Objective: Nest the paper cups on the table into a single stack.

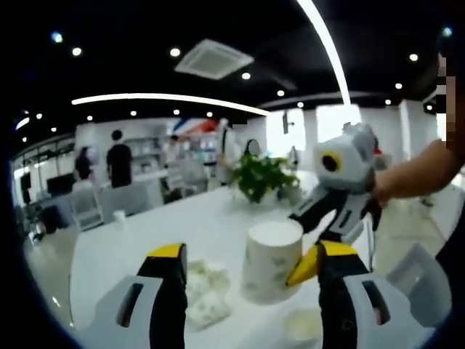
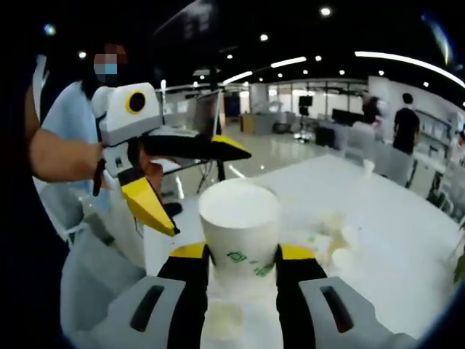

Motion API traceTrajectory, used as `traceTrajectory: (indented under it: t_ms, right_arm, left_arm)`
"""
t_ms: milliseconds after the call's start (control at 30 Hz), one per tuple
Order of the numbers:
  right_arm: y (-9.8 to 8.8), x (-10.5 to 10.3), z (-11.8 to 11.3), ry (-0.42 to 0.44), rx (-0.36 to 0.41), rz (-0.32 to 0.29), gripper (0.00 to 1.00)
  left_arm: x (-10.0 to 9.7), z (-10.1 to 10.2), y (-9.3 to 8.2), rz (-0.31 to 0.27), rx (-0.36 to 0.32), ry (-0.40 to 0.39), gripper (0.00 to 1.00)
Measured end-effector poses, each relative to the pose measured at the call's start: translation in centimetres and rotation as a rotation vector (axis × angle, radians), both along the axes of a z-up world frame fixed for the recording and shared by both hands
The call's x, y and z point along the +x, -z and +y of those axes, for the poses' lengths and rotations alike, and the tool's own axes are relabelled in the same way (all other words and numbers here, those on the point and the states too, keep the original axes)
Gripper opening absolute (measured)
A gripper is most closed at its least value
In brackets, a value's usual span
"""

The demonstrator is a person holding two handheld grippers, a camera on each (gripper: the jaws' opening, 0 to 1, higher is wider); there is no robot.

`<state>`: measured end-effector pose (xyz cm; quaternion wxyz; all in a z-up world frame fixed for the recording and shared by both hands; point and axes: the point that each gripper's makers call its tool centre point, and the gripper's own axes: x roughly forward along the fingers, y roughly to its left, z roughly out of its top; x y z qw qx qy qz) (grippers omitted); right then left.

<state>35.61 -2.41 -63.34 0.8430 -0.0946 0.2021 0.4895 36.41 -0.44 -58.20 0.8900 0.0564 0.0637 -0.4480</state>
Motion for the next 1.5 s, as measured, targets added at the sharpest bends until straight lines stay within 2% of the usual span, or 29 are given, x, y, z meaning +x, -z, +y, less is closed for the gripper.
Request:
traceTrajectory:
  t_ms: [167, 267, 433, 633, 900, 1067, 1300, 1400, 1500]
  right_arm:
    - [0.1, -0.7, 0.3, -0.017, -0.005, 0.025, 0.33]
    - [0.1, -0.9, 0.4, -0.026, -0.012, 0.025, 0.33]
    - [-0.1, -1.3, 0.6, -0.040, -0.013, 0.027, 0.33]
    - [-0.1, -1.6, 0.9, -0.057, -0.020, 0.020, 0.33]
    - [-0.1, -2.0, 1.2, -0.088, -0.040, -0.005, 0.33]
    - [-0.2, -1.9, 1.2, -0.092, -0.035, -0.008, 0.34]
    - [-0.3, -1.6, 0.9, -0.092, -0.034, -0.049, 0.38]
    - [0.1, -1.2, 0.2, -0.070, -0.052, -0.064, 0.44]
    - [-0.1, -0.6, -0.4, -0.025, -0.024, -0.073, 0.58]
  left_arm:
    - [-0.4, -0.7, 0.3, 0.007, 0.013, 0.021, 0.64]
    - [-0.8, -1.2, 0.5, 0.029, 0.005, 0.045, 0.58]
    - [-1.1, -1.8, 0.6, 0.032, 0.007, 0.071, 0.48]
    - [-1.5, -2.3, 0.7, 0.040, 0.007, 0.095, 0.42]
    - [-1.7, -2.6, 0.9, 0.058, -0.002, 0.110, 0.38]
    - [-1.7, -2.6, 0.8, 0.055, -0.005, 0.114, 0.38]
    - [-1.5, -2.6, 0.5, 0.044, -0.006, 0.112, 0.37]
    - [-1.3, -2.4, 0.1, 0.031, -0.010, 0.105, 0.37]
    - [-1.0, -1.9, -0.7, 0.025, -0.024, 0.092, 0.37]
